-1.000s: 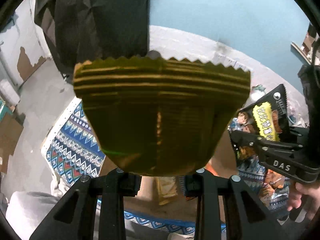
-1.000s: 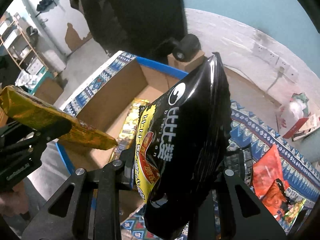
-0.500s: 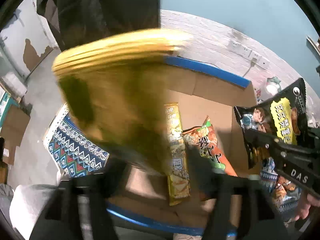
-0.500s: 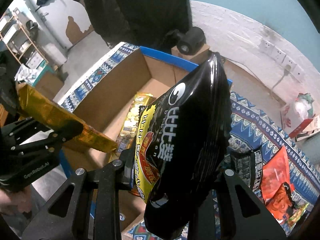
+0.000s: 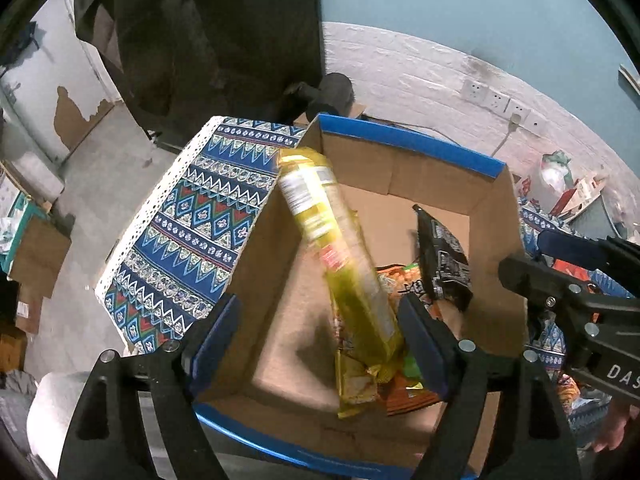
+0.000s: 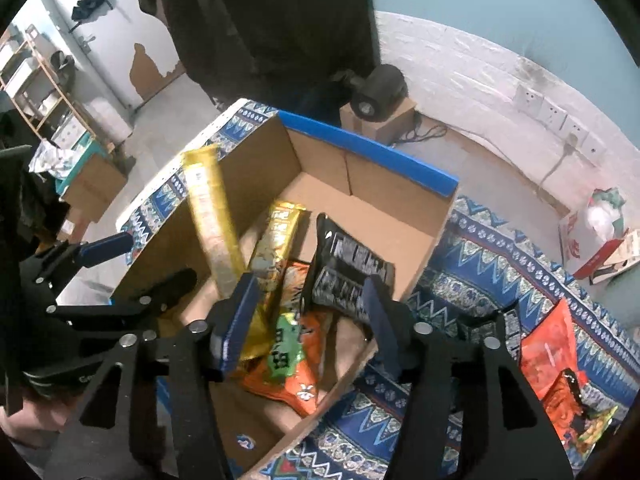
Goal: Organize snacks
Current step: 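Release the yellow pack and black bag into the box, withdraw both tools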
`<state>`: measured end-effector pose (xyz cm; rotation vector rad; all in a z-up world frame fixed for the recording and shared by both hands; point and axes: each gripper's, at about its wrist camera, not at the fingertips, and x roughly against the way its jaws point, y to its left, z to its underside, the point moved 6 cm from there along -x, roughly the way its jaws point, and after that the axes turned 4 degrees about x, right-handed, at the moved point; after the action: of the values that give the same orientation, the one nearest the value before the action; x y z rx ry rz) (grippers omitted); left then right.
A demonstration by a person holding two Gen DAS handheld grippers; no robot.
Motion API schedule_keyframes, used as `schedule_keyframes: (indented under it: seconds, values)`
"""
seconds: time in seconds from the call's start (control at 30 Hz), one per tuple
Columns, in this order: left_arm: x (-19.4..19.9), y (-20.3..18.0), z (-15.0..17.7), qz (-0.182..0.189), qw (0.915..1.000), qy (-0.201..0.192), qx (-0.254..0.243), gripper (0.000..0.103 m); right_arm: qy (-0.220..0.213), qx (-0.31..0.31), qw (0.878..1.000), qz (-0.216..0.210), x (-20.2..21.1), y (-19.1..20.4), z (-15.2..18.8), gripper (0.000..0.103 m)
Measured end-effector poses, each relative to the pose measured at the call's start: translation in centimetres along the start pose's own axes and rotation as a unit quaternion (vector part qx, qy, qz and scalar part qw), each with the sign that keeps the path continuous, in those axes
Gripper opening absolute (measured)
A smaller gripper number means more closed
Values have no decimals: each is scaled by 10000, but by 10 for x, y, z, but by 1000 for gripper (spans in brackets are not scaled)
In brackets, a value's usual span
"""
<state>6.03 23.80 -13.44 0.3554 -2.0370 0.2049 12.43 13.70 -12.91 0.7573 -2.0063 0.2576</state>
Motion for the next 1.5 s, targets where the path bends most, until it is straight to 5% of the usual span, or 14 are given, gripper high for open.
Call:
schedule_keyframes:
  seconds: [0.87,1.5]
  values:
    - [36,-103,18,666,9939,-137,-865,82,-132,-691,9931,938,80,-97,63,76]
    - [34,-209,66,1018,9781,219,-1802,82,37,-1429,9799,1392,122,-181,145,80]
